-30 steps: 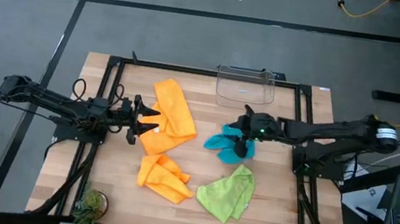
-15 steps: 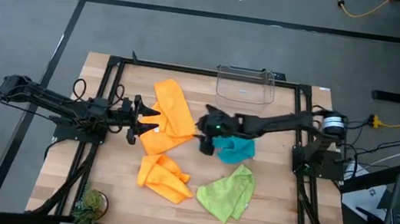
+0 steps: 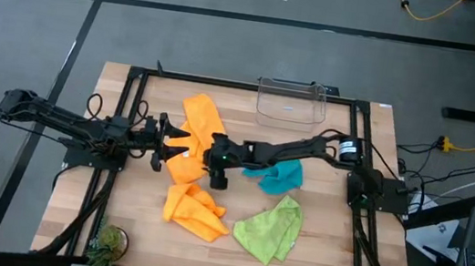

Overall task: Fold microfiber towels
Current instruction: Move the bottom yellow microfiber cloth to the right of the table

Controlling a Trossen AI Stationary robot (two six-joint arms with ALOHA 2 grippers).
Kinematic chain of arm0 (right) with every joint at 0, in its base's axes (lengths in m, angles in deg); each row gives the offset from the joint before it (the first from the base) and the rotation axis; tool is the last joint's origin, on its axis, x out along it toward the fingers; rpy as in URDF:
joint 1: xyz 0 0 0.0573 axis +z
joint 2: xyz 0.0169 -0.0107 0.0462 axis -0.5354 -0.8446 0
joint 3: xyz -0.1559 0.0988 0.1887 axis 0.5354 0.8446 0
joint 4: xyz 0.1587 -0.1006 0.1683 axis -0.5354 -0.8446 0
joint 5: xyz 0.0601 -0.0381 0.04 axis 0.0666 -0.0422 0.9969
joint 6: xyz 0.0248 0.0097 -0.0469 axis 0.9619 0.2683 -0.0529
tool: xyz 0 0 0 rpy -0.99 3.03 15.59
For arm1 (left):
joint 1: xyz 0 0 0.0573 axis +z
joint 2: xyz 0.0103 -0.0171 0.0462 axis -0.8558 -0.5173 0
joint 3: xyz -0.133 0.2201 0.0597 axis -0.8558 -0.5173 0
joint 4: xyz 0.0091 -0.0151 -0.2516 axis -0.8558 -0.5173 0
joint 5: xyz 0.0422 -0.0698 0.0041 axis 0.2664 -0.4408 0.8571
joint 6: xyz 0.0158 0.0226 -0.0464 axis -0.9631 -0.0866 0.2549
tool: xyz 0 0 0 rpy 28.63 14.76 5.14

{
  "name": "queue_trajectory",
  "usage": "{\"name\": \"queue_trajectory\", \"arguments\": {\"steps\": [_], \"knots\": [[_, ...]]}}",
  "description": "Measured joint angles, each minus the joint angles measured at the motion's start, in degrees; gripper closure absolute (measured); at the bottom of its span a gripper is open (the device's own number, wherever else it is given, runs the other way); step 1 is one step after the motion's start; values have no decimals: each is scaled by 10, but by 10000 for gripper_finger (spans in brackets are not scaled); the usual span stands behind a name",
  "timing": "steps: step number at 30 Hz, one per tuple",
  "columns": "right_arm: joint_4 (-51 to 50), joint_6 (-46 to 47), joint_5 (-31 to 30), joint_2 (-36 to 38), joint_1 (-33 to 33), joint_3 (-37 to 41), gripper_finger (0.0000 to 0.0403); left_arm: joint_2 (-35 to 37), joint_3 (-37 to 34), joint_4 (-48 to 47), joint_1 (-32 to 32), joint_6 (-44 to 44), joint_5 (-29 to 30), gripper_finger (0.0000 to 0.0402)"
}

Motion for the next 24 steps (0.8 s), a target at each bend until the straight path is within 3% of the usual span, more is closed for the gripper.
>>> {"name": "queue_trajectory", "arguments": {"steps": [5,12,19,24], "knots": [[-23,15,-2,-7,8,-10,182,0,0,-14,0,0,0,170],[-32,43,7,41,21,-12,182,0,0,-17,0,0,0,170],[-28,94,161,49,46,-12,182,0,0,-17,0,0,1,170],[-30,93,159,49,90,-8,182,0,0,-16,0,0,24,170]]}}
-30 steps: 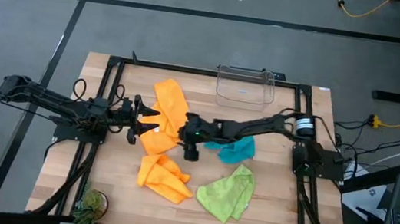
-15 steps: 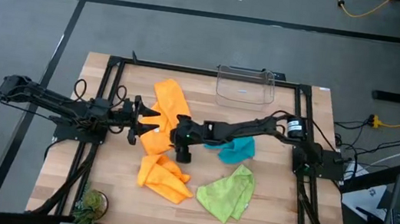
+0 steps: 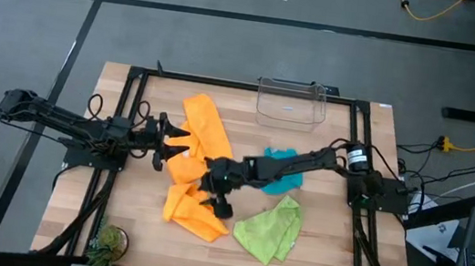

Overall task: Fold microfiber towels
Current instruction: Move the bottom yellow microfiber cloth to the right of the table

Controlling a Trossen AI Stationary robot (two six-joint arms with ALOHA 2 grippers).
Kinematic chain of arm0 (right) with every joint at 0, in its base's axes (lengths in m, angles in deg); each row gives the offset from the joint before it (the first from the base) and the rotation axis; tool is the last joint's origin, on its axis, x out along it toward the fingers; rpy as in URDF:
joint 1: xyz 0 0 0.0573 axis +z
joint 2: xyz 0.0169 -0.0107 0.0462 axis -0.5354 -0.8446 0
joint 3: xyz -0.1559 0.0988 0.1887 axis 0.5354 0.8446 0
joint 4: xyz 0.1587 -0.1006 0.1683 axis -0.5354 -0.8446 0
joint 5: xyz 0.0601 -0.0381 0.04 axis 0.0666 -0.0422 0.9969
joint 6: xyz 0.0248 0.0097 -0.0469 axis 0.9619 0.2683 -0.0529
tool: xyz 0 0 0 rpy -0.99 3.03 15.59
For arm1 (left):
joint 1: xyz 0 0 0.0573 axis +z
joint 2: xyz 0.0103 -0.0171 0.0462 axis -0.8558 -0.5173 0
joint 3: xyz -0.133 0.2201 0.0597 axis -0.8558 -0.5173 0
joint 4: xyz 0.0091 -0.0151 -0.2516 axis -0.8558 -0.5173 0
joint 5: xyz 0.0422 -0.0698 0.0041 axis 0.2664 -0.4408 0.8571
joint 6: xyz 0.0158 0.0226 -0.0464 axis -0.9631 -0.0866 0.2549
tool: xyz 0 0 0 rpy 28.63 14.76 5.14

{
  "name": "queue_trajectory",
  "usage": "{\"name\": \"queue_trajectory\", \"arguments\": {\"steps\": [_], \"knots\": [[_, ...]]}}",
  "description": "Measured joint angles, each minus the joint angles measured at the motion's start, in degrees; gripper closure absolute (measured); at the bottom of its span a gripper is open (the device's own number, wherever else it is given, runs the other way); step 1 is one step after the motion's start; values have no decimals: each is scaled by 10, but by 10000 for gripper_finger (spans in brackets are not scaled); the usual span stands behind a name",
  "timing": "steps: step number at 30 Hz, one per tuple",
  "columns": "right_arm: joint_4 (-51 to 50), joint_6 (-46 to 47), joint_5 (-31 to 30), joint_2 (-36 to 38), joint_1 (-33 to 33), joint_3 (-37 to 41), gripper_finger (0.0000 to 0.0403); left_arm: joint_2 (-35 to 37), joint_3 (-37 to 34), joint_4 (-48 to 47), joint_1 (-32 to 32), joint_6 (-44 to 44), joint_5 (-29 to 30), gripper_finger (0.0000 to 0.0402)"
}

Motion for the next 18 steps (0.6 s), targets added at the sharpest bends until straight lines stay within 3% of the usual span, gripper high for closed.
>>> {"name": "queue_trajectory", "arguments": {"steps": [8,12,18], "knots": [[19,30,-157,-14,57,0,134,0,0,3,0,1,17,170],[24,72,-157,-28,56,0,105,0,0,7,0,1,17,170],[22,76,-141,-57,57,0,101,0,0,6,0,2,17,170]]}}
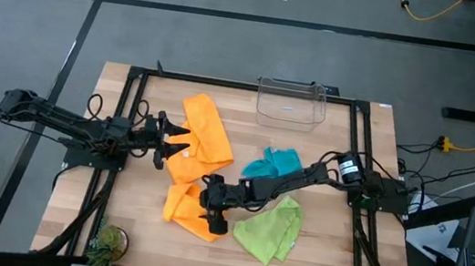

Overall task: Fold microfiber towels
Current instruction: Move the bottom yellow microfiber cloth to the right of the table

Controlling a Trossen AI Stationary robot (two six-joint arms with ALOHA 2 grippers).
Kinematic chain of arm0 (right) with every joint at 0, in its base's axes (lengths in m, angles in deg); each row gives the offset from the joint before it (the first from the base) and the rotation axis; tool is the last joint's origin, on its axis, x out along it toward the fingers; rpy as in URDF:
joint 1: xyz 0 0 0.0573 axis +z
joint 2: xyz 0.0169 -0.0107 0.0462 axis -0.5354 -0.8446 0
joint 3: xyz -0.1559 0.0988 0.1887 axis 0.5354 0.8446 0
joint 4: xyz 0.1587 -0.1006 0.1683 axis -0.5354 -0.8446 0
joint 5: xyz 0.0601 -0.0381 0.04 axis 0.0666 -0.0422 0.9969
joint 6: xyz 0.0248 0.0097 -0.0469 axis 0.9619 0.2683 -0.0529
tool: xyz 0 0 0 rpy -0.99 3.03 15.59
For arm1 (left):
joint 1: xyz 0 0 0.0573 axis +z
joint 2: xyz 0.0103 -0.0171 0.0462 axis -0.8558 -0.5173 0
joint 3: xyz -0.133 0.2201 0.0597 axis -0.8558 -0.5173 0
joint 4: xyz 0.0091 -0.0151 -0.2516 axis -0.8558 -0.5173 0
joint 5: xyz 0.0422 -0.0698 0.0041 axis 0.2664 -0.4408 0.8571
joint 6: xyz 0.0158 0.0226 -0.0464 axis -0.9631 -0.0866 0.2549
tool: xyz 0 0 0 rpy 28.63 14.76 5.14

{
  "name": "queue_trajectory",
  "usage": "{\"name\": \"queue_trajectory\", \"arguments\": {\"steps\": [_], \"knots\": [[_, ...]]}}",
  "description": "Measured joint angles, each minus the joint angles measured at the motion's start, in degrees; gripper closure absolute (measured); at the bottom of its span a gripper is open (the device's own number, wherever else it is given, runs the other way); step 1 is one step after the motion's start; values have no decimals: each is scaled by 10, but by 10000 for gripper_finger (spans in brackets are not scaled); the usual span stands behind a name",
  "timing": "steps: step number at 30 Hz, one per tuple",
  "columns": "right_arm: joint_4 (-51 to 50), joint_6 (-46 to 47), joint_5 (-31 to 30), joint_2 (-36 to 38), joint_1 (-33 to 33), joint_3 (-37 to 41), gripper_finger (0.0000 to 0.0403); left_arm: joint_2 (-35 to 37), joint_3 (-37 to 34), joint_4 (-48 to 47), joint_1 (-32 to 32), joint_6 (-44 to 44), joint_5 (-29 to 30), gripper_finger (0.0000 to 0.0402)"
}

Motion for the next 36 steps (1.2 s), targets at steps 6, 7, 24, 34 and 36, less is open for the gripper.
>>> {"name": "queue_trajectory", "arguments": {"steps": [6,7,24,34,36], "knots": [[-12,32,-5,-14,0,0,133,0,0,-1,0,0,0,170],[-16,32,-7,-11,-1,0,148,0,0,-2,0,0,0,170],[-413,-77,-111,180,-38,-4,395,0,0,-7,0,0,1,170],[-667,34,-260,397,-50,11,396,0,0,-6,0,0,1,170],[-666,44,-256,438,-58,33,394,0,0,-5,0,0,1,170]]}}
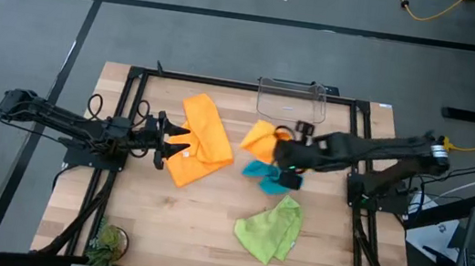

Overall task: Fold microfiber towels
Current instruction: Move the bottom yellow microfiber cloth to the right of the table, then fold the left yellow microfiber cloth

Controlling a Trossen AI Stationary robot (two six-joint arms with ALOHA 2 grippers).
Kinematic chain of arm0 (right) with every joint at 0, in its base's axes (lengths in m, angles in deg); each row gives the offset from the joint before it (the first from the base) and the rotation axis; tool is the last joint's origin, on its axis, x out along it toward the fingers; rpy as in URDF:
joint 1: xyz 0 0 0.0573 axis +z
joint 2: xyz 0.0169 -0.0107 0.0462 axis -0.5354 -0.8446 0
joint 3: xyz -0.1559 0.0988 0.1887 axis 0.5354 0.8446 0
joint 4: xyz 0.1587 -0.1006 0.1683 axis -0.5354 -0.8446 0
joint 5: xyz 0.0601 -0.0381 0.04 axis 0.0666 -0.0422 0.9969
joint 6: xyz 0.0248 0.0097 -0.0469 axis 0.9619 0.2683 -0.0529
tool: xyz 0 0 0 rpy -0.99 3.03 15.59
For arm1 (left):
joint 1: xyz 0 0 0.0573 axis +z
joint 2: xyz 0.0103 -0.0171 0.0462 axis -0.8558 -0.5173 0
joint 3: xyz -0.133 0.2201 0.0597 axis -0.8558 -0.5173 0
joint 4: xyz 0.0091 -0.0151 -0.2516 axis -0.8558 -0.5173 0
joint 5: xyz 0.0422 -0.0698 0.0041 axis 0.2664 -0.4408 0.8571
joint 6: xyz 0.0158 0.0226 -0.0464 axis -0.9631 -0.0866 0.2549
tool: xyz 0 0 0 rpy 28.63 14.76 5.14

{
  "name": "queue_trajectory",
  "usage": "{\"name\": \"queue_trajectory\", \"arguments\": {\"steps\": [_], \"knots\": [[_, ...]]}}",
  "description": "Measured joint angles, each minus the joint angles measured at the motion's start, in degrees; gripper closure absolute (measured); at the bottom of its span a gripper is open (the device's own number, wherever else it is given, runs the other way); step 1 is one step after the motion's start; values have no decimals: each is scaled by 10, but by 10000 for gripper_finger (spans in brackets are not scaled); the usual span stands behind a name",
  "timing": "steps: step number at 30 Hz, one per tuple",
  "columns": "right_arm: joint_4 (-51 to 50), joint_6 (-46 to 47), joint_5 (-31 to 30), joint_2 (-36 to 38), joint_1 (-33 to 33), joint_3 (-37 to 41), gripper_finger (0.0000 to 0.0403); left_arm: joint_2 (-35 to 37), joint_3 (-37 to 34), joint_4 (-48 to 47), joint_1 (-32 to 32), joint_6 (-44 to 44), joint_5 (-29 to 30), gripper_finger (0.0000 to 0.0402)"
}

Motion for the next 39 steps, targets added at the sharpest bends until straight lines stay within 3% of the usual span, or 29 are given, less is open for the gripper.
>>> {"name": "queue_trajectory", "arguments": {"steps": [6,13,23,28,35,39], "knots": [[2,36,1,91,-28,81,383,0,0,0,0,0,0,170],[8,30,-2,134,-34,164,353,0,0,0,0,0,1,170],[72,-11,-3,135,-34,192,253,0,0,-1,0,0,2,170],[168,-81,-3,135,-34,191,213,0,0,0,0,0,2,170],[321,-91,2,128,-38,217,206,0,0,-2,0,0,2,170],[423,-90,72,99,-50,249,206,0,0,-2,0,0,2,170]]}}
